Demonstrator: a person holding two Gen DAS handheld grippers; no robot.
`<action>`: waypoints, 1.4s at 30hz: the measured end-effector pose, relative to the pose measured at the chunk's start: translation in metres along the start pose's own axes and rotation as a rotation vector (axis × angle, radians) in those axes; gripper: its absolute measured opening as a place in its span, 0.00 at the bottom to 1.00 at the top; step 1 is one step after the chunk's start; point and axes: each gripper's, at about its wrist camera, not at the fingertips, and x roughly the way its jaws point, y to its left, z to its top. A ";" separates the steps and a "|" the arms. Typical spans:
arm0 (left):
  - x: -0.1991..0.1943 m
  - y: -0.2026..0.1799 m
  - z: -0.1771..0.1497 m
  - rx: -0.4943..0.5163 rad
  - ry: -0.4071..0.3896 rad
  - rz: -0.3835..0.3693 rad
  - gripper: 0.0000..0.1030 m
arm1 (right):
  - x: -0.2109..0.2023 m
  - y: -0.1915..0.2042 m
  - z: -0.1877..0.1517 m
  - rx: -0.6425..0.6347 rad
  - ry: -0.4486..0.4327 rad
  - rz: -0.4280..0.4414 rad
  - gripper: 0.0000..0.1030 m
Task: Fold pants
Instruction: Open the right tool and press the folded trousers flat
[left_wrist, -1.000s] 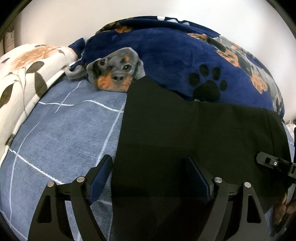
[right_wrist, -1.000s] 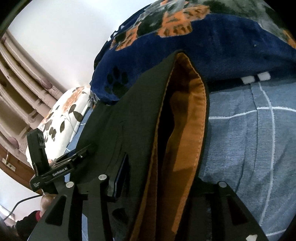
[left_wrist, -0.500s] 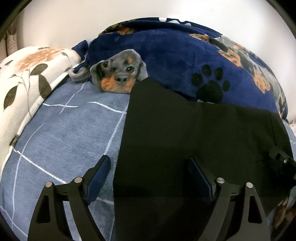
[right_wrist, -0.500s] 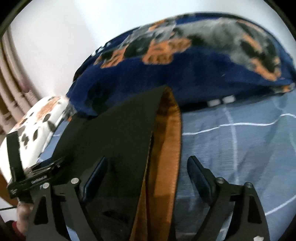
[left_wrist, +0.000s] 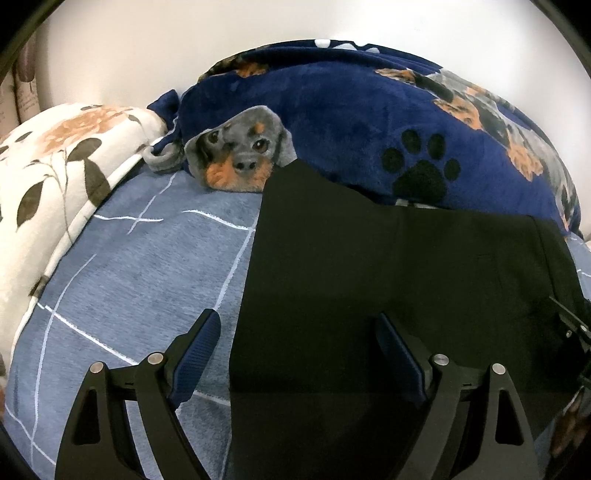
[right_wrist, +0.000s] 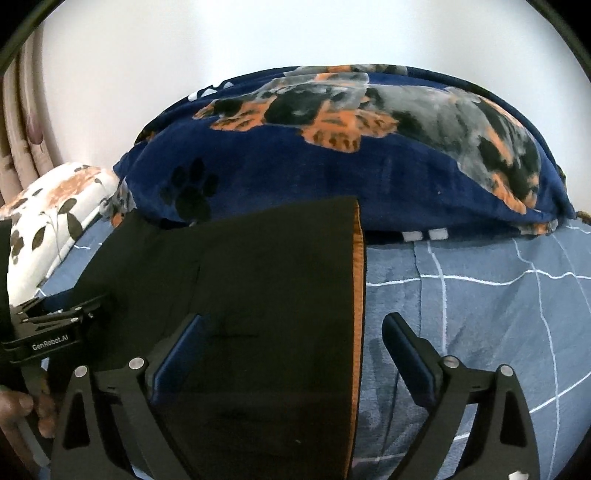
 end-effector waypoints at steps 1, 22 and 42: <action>0.000 0.000 0.000 0.001 -0.001 0.003 0.84 | 0.001 0.001 0.000 -0.003 0.001 -0.003 0.93; -0.004 -0.002 -0.002 0.015 -0.024 0.043 0.84 | 0.006 0.013 -0.001 -0.068 0.024 -0.054 0.98; -0.007 -0.003 -0.001 0.024 -0.036 0.071 0.84 | 0.009 0.014 -0.001 -0.082 0.038 -0.056 0.98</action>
